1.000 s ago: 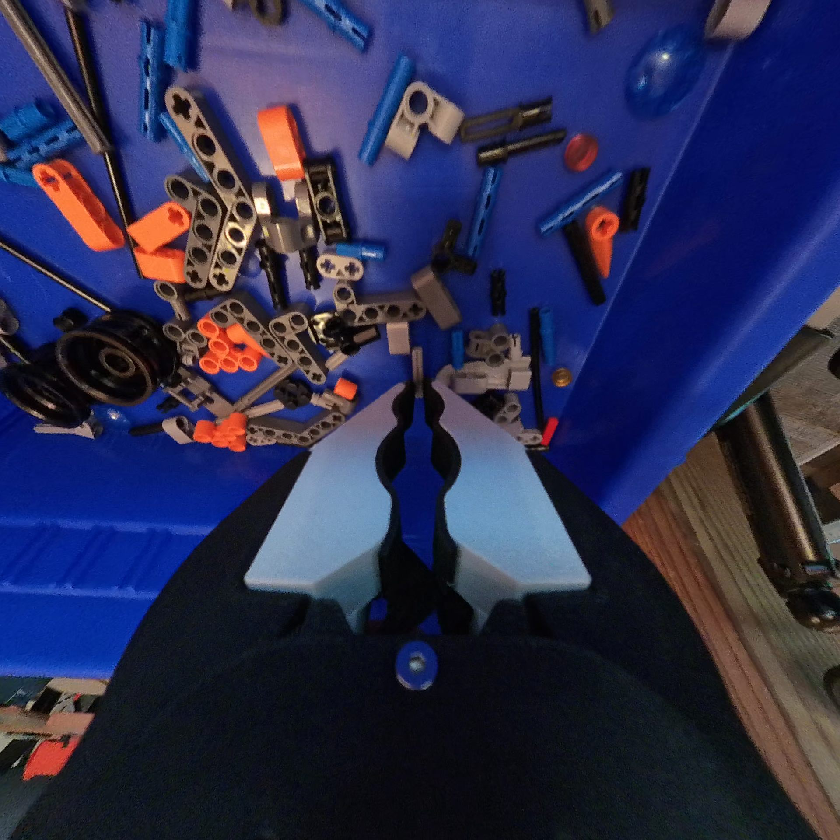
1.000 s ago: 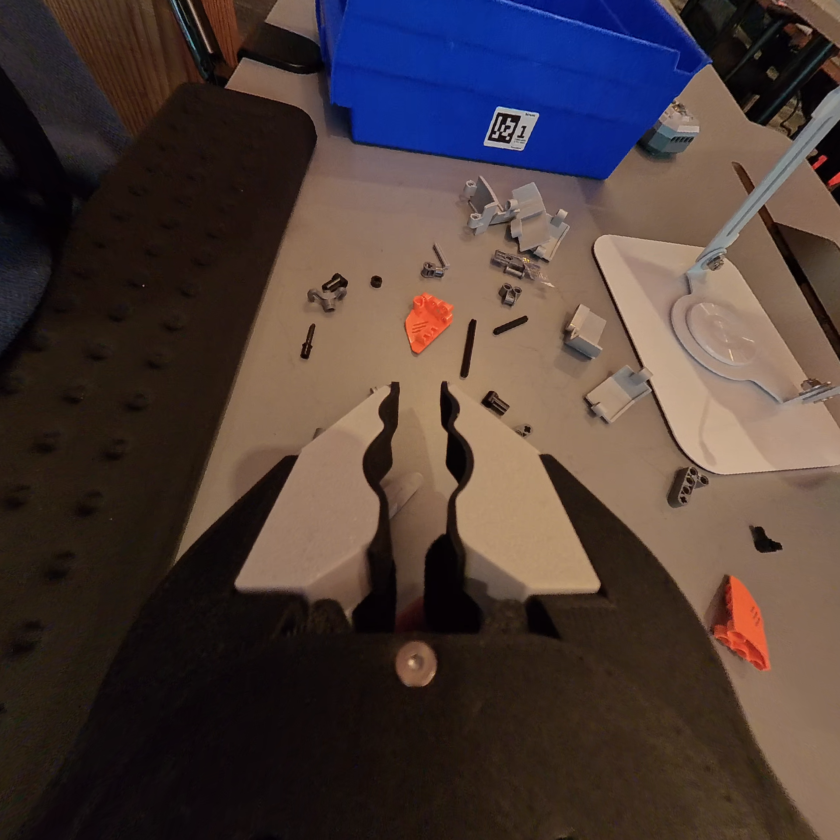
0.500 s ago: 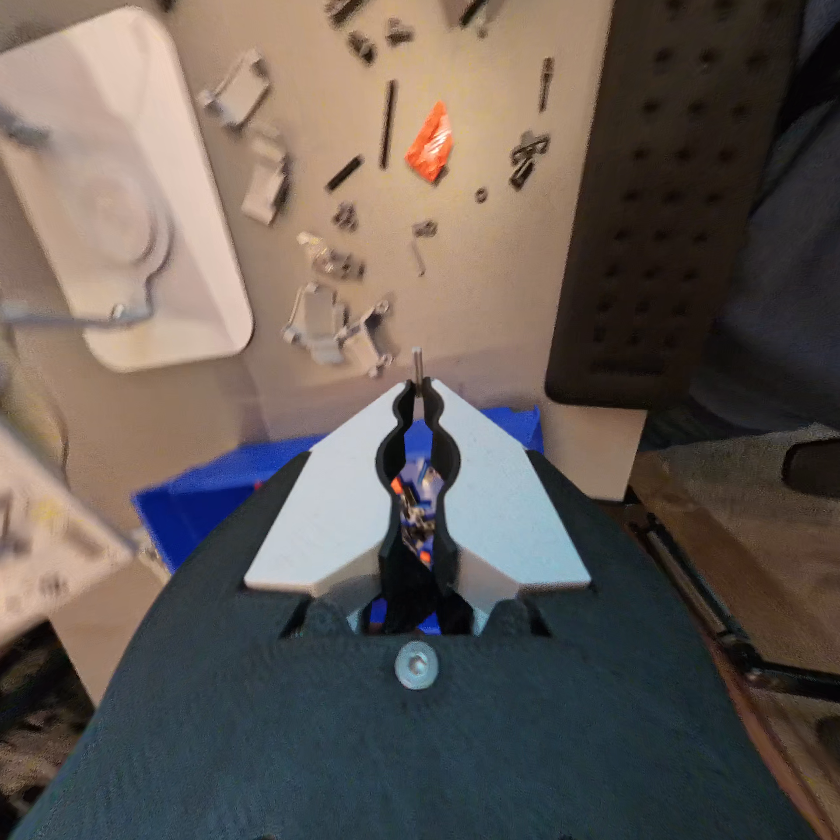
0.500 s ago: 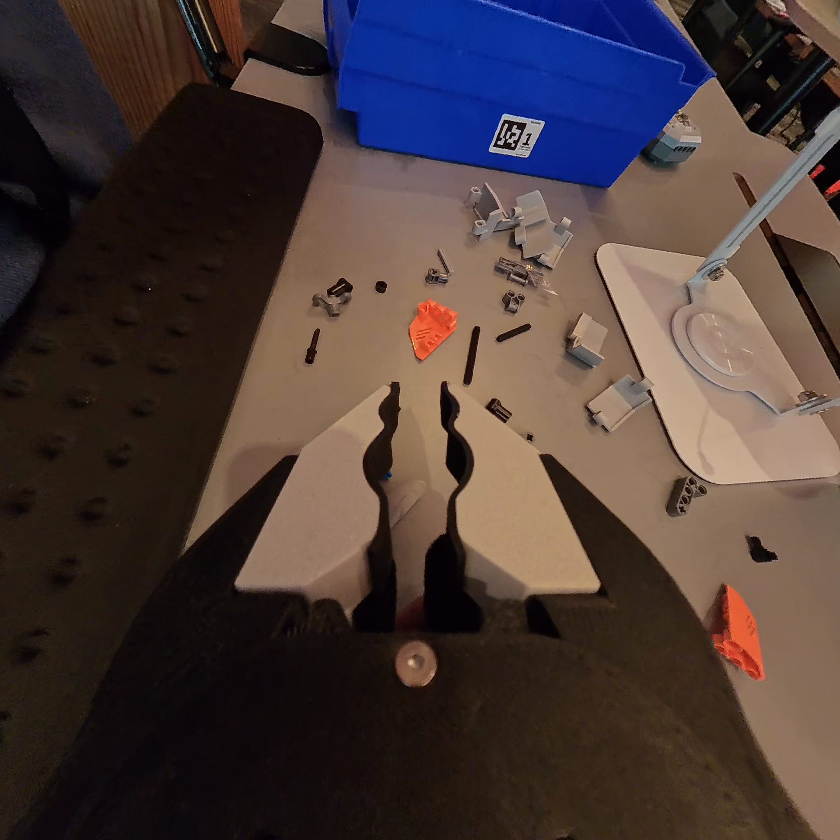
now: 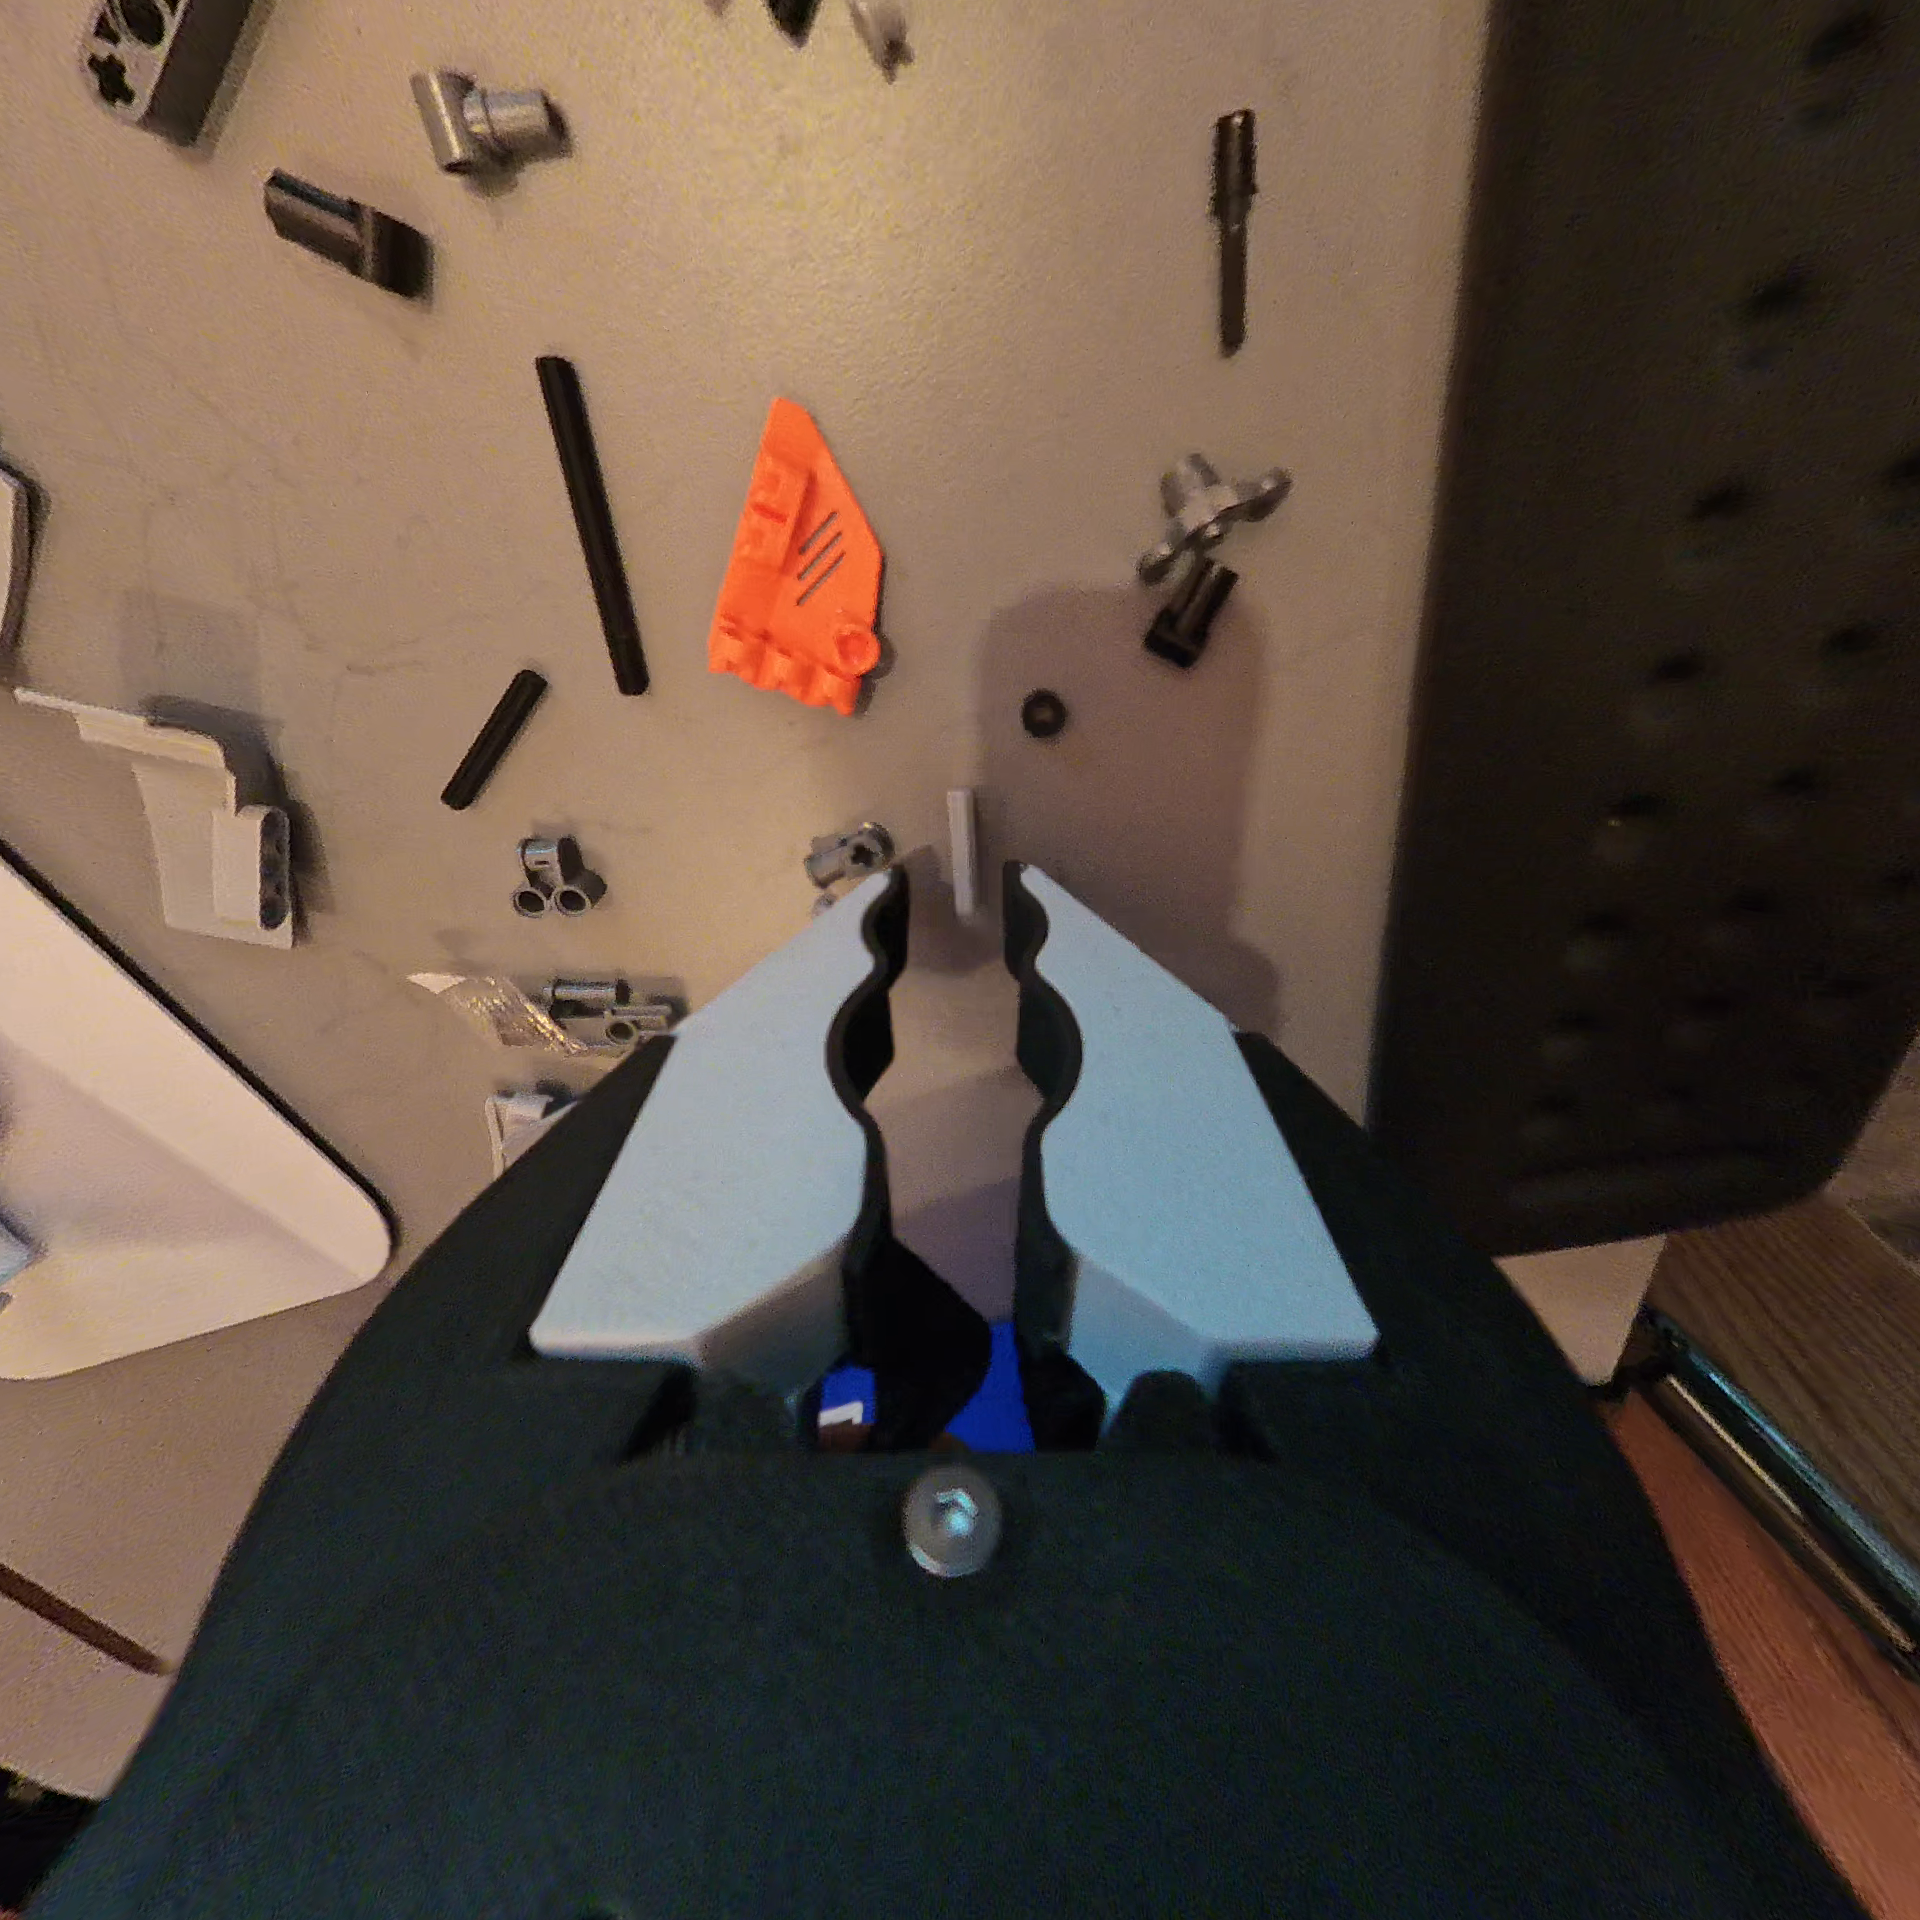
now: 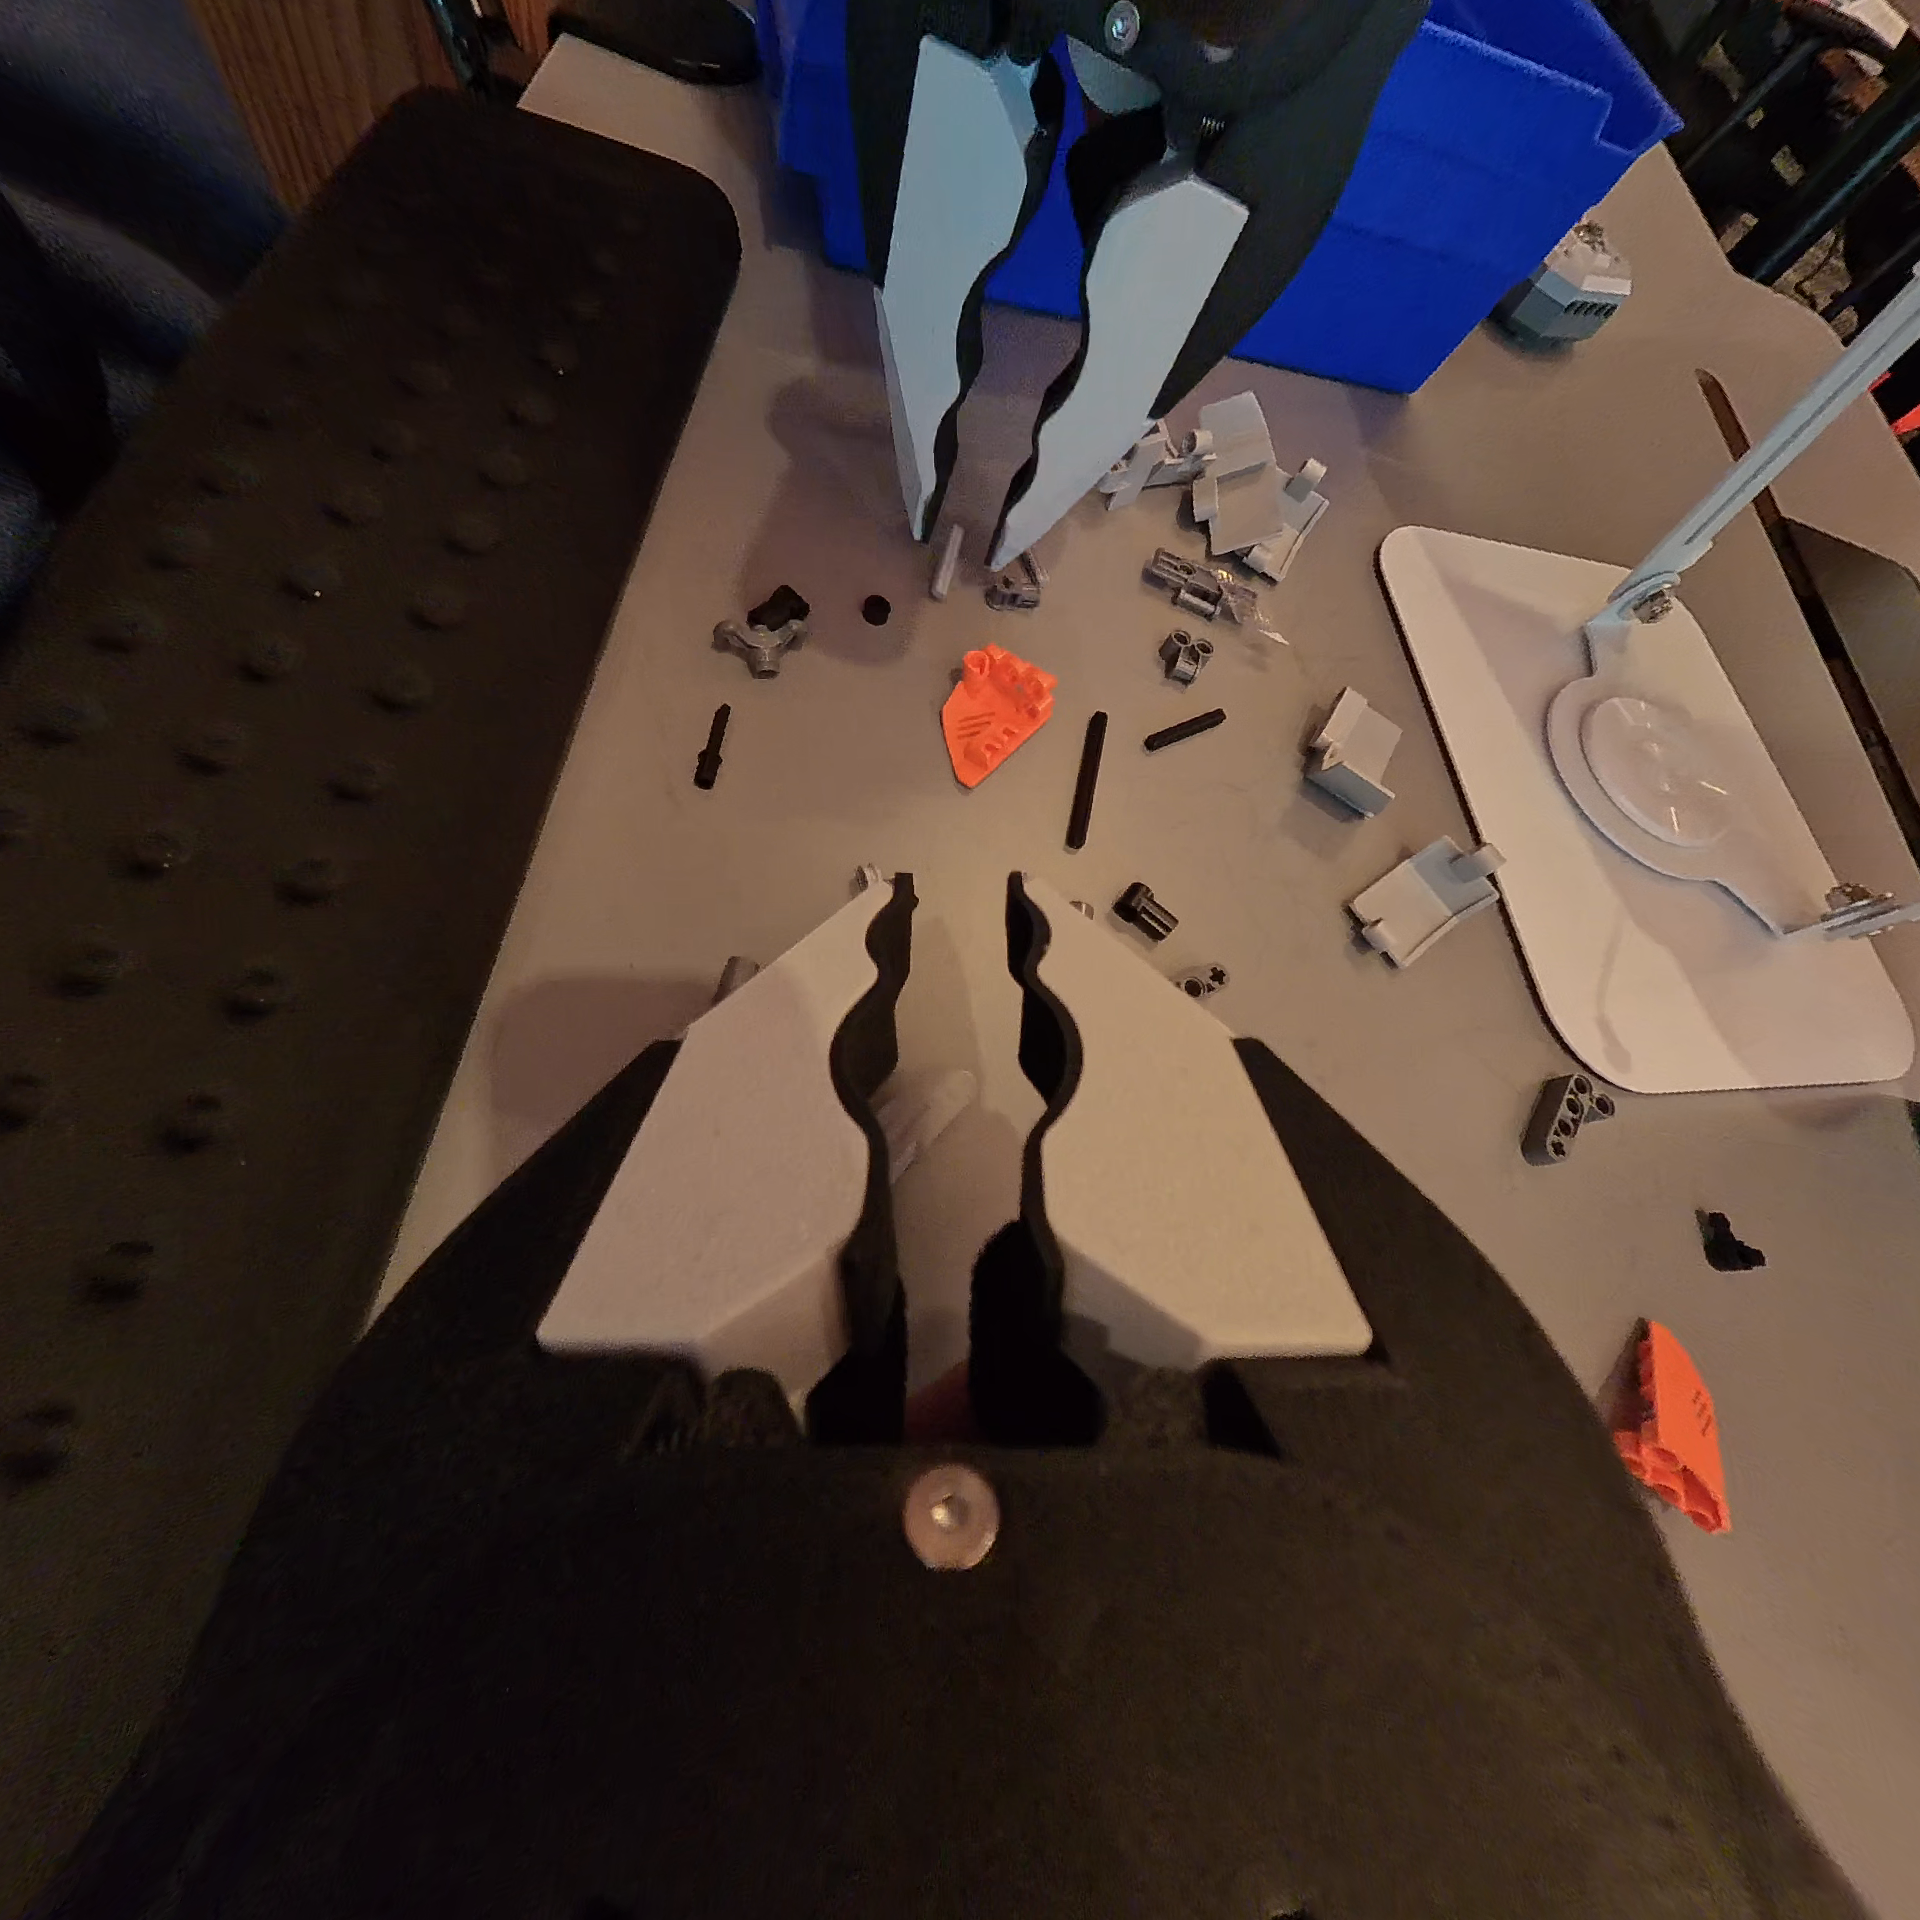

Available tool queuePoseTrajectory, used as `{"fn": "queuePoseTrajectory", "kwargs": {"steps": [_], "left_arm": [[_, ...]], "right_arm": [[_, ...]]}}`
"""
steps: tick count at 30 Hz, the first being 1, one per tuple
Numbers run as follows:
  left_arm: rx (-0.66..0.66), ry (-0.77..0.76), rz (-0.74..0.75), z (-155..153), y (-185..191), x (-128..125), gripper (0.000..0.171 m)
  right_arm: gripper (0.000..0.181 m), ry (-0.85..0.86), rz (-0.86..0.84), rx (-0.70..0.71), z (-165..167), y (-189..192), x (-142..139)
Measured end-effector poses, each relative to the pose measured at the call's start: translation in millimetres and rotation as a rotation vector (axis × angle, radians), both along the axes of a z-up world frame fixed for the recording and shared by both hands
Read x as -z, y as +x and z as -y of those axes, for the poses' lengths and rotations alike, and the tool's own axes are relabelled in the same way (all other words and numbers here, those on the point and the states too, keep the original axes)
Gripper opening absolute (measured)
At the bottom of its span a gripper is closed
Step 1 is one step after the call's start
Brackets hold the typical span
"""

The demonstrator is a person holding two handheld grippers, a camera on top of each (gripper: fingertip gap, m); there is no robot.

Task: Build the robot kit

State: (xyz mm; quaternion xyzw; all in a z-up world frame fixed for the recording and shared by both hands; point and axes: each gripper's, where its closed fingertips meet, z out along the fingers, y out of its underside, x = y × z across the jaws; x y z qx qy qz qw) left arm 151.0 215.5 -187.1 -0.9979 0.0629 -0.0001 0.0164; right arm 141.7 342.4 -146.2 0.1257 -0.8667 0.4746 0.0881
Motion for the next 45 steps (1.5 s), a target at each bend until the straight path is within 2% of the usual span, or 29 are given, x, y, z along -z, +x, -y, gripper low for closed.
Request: {"fn": "queuePoseTrajectory", "kwargs": {"steps": [4, 8, 14, 17, 20, 23, 26, 30, 33, 39, 45], "left_arm": [[-0.045, 0.081, -0.055, -3.8, -8.8, -13.3, 0.017], [-0.084, 0.136, -0.131, 12.6, -17.4, -59.0, 0.013], [-0.186, 0.191, -0.285, 79.7, -26.6, -143.5, 0.011], [-0.270, 0.105, -0.343, 135.1, -28.0, -158.6, 0.013], [-0.366, 0.076, -0.261, 179.2, -16.0, -145.3, 0.013], [-0.446, -0.003, -0.194, 219.2, -6.0, -115.3, 0.013], [-0.483, -0.053, -0.145, 243.1, 2.9, -83.7, 0.013], [-0.498, -0.112, -0.064, 259.8, 17.1, -40.7, 0.015], [-0.470, -0.140, -0.108, 269.3, 10.9, -20.4, 0.016], [-0.400, -0.103, -0.138, 267.4, 4.3, -4.7, 0.017], [-0.417, -0.138, -0.060, 270.3, 8.0, 1.4, 0.014]], "right_arm": [[0.016, 0.004, 0.006, 0.006, -0.7, -2.1, 2.0], [0.016, 0.004, 0.014, 0.010, -0.9, -3.4, 3.5], [0.016, 0.004, 0.019, 0.012, -0.8, -4.1, 4.3], [0.016, 0.005, 0.023, 0.013, -0.2, -4.4, 5.0], [0.016, 0.010, 0.020, 0.012, -0.1, -3.8, 6.3], [0.016, 0.007, 0.017, 0.010, 0.3, -3.0, 5.0], [0.016, 0.009, 0.019, 0.011, 0.4, -3.3, 5.8], [0.016, 0.012, 0.025, 0.011, 0.7, -3.5, 7.7], [0.016, 0.015, 0.026, 0.012, 0.4, -3.9, 8.8], [0.016, 0.018, 0.031, 0.015, 0.1, -4.9, 10.4], [0.016, 0.018, 0.031, 0.017, -0.1, -5.5, 10.4]]}}
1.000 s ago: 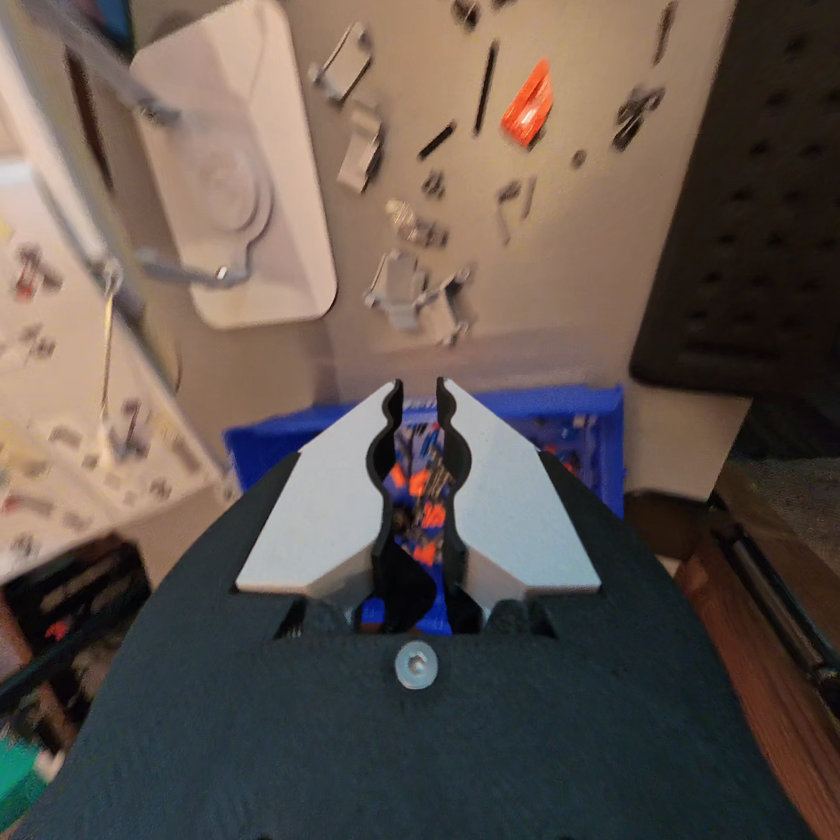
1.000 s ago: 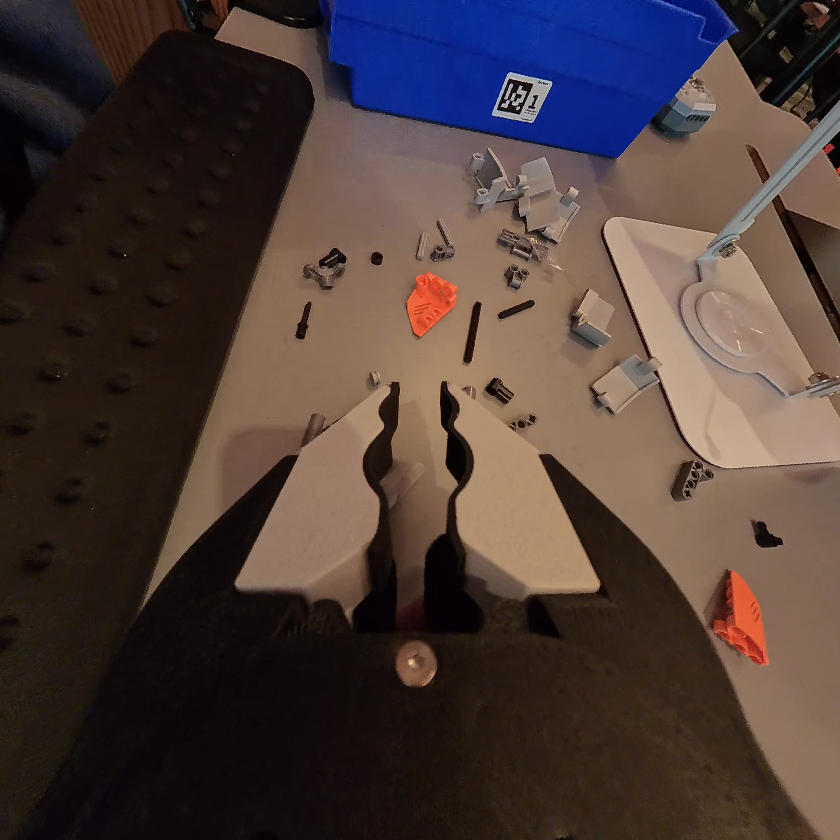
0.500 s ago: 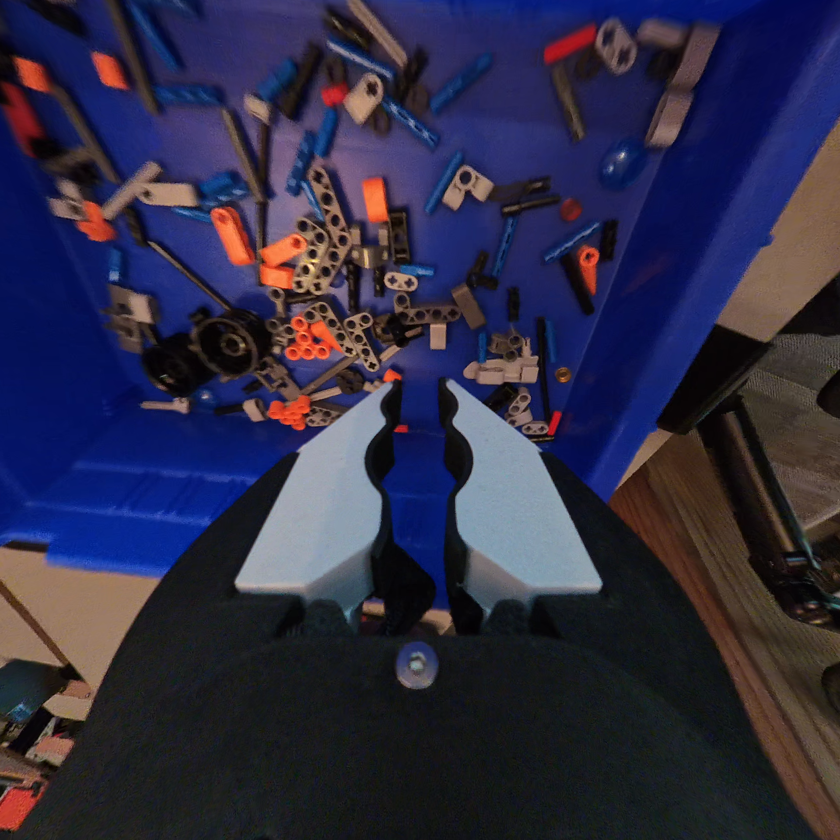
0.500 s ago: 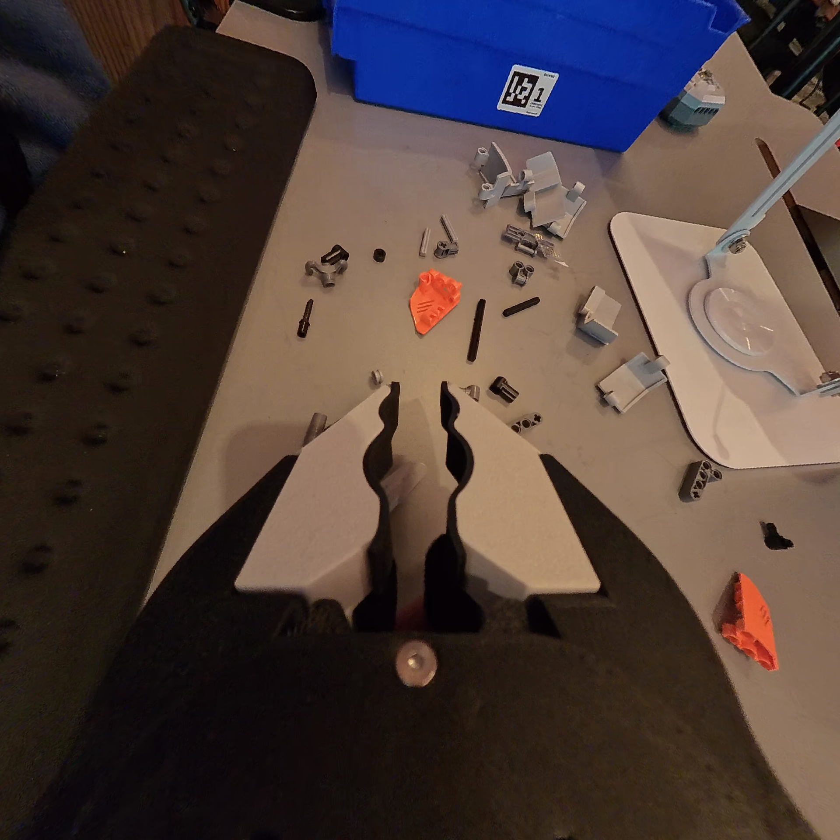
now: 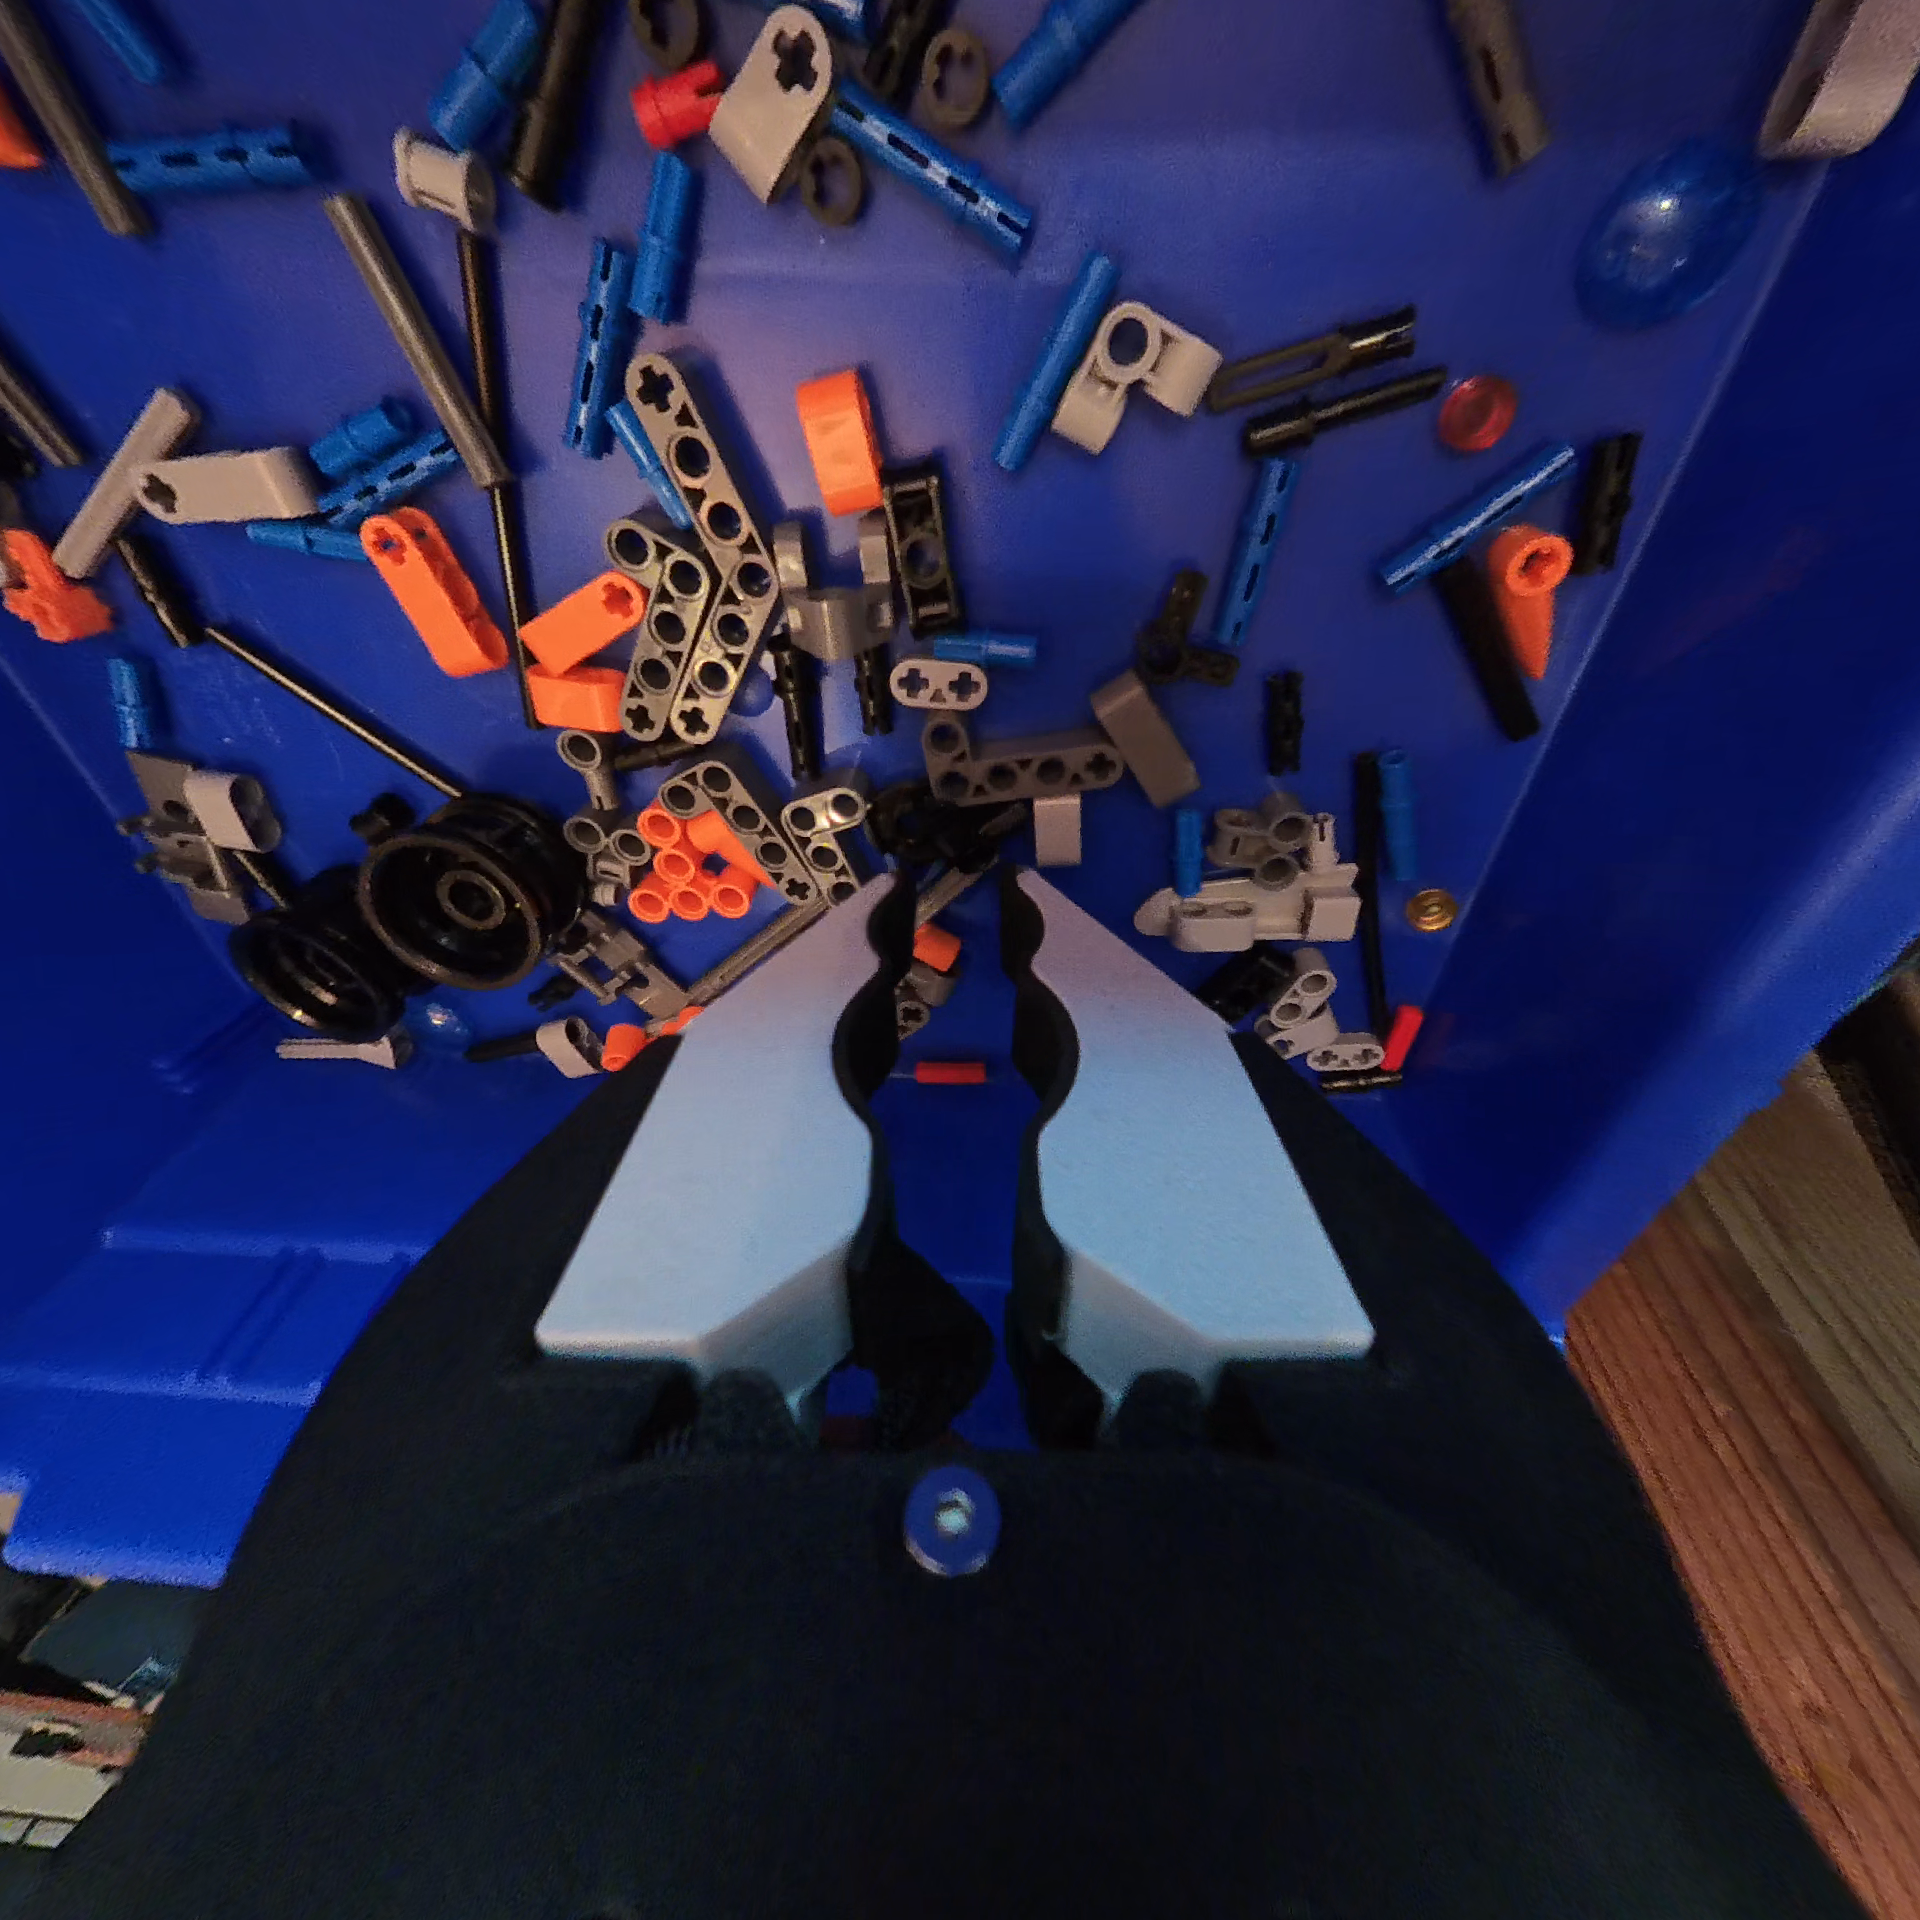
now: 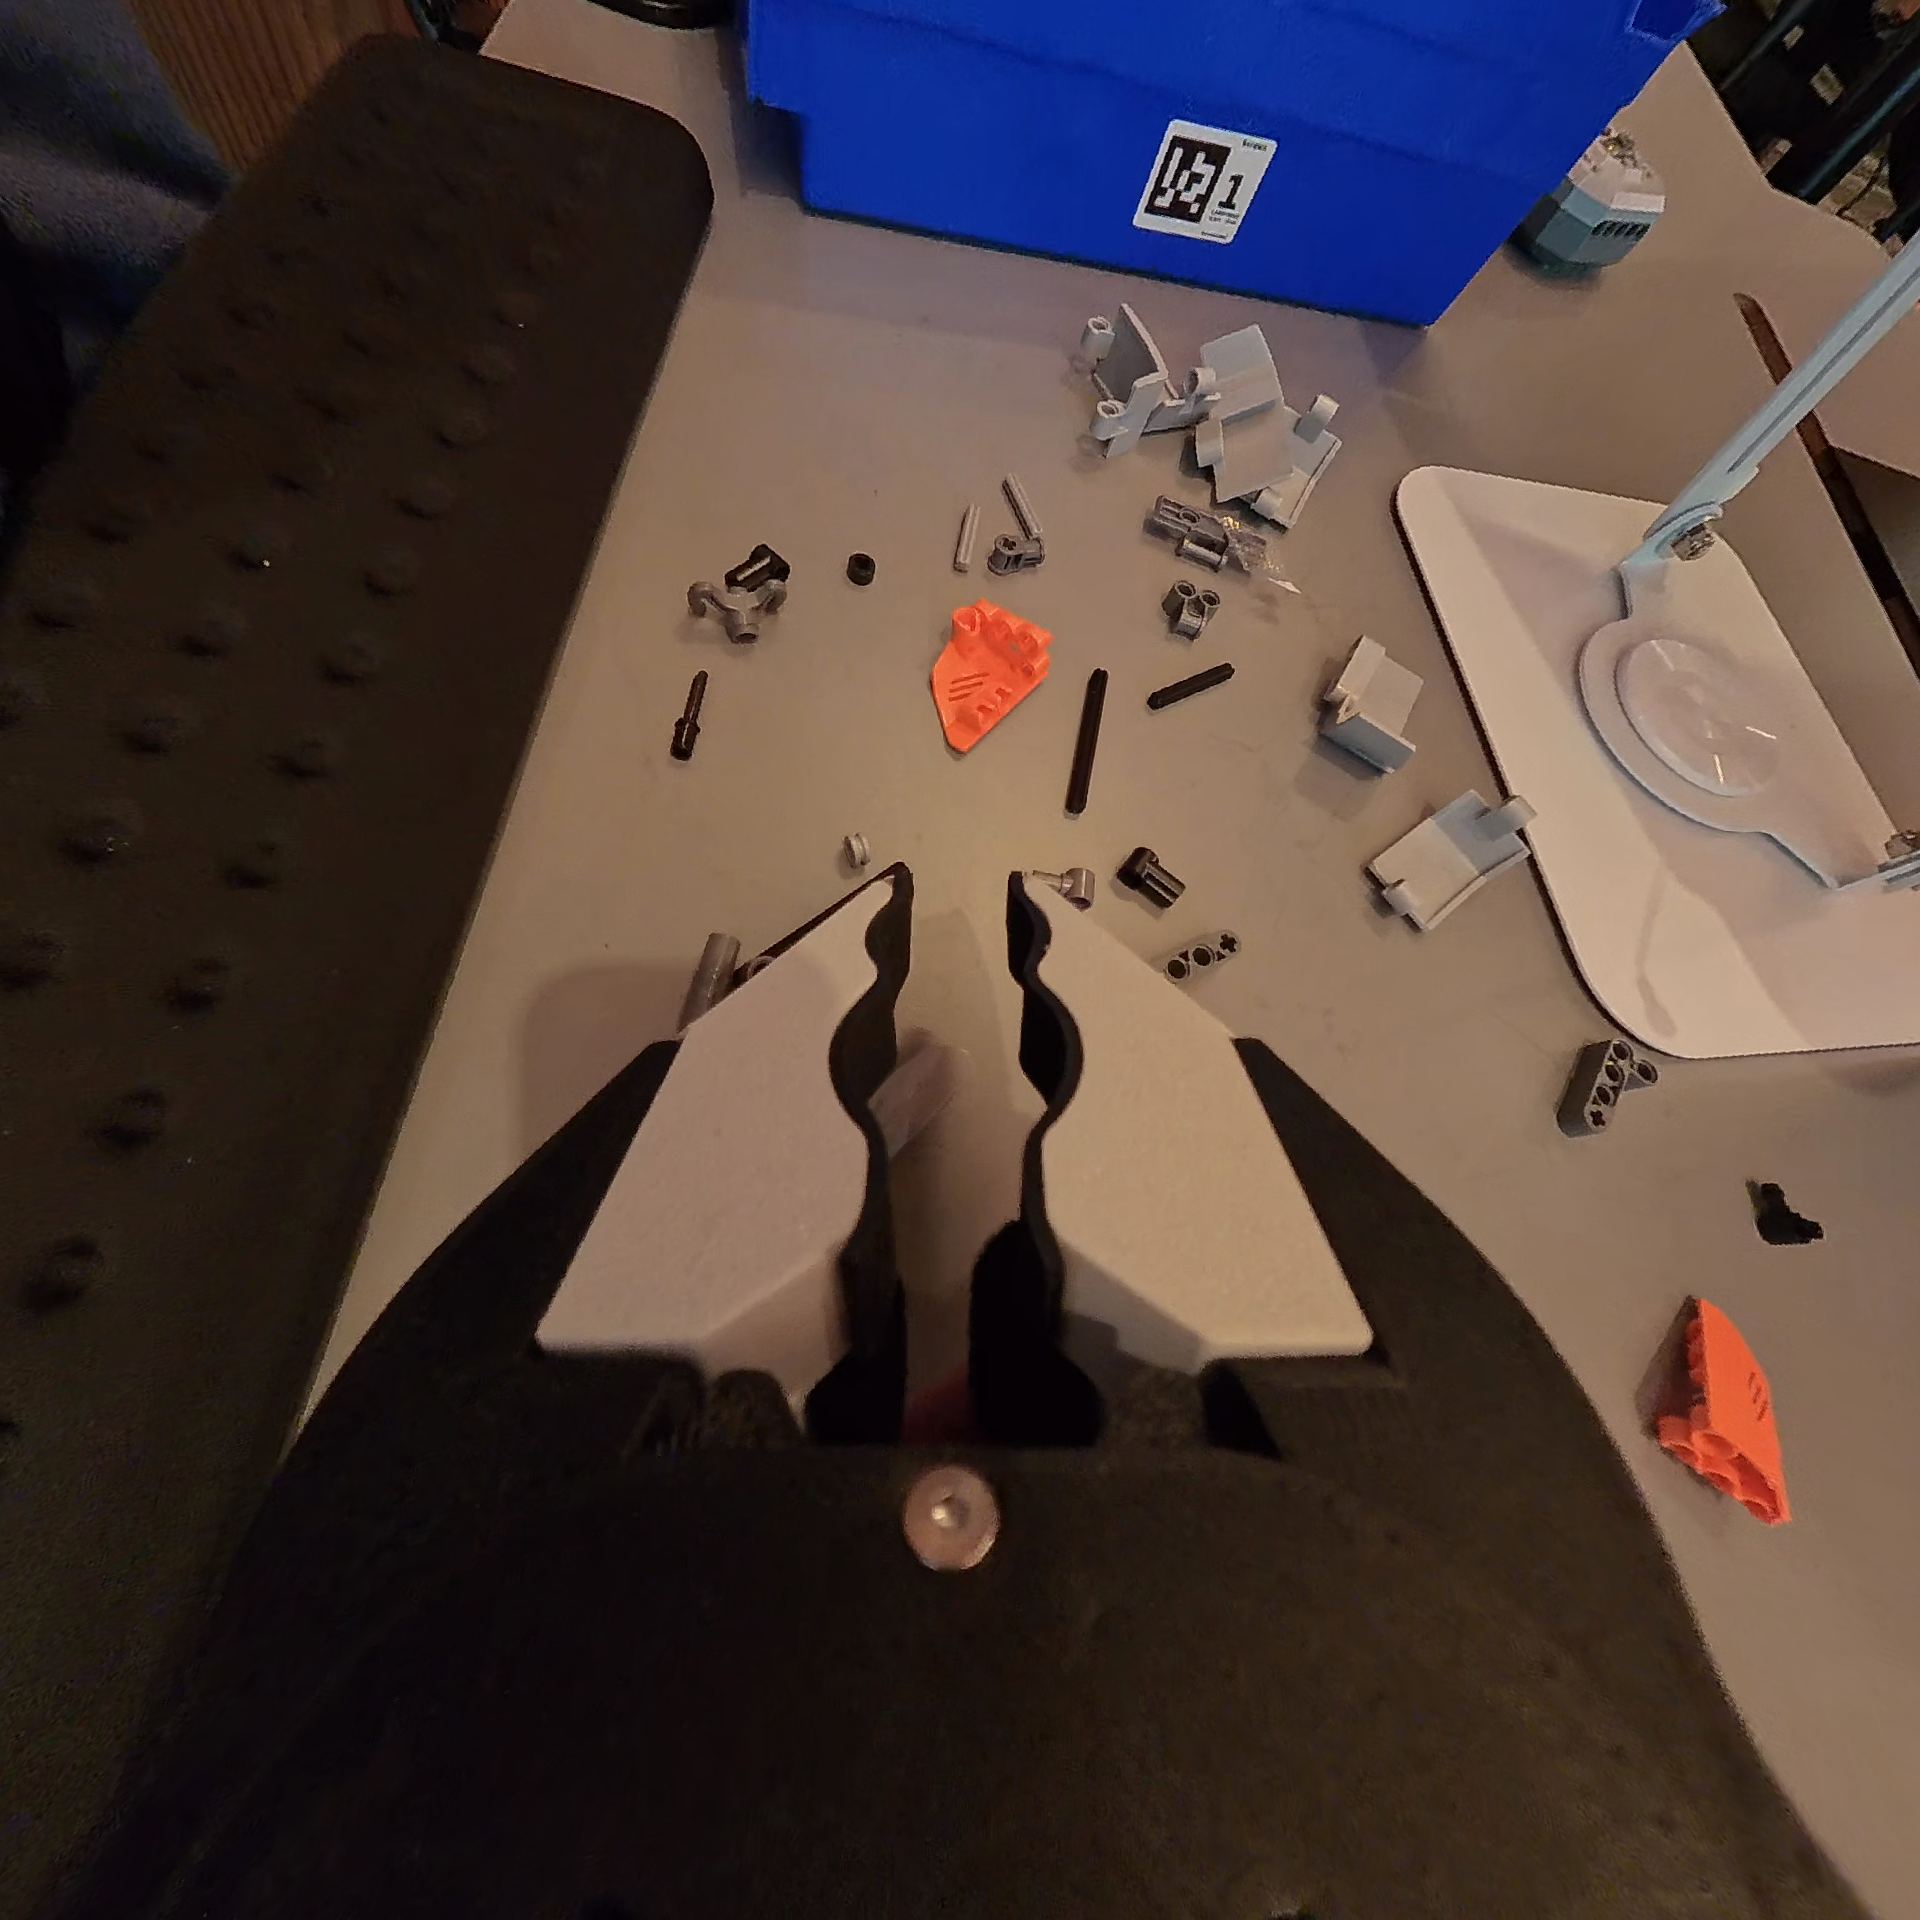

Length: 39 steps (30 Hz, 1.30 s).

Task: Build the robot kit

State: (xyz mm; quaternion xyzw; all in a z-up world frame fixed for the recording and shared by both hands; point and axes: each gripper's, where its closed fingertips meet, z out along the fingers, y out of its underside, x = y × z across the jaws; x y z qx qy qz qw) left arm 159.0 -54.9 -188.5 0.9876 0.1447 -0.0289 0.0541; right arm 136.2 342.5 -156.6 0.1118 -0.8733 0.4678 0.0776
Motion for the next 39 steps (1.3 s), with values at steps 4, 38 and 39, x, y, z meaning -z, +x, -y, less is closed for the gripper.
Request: {"fn": "queuePoseTrajectory", "kwargs": {"steps": [4, 38, 39], "left_arm": [[0.009, -0.019, 0.038, -1.2, 5.6, 0.8, 0.003], [0.497, 0.059, 0.034, -261.2, -9.6, 1.0, 0.002], [0.484, 0.064, 0.012, -262.3, -13.6, 3.6, 0.007]], "right_arm": [[0.016, 0.001, 0.000, 0.003, -0.6, -0.8, 0.1], [0.016, -0.018, -0.016, -0.012, -1.3, 3.2, -8.2], [0.016, -0.016, -0.013, -0.011, -1.3, 2.9, -7.2]]}}
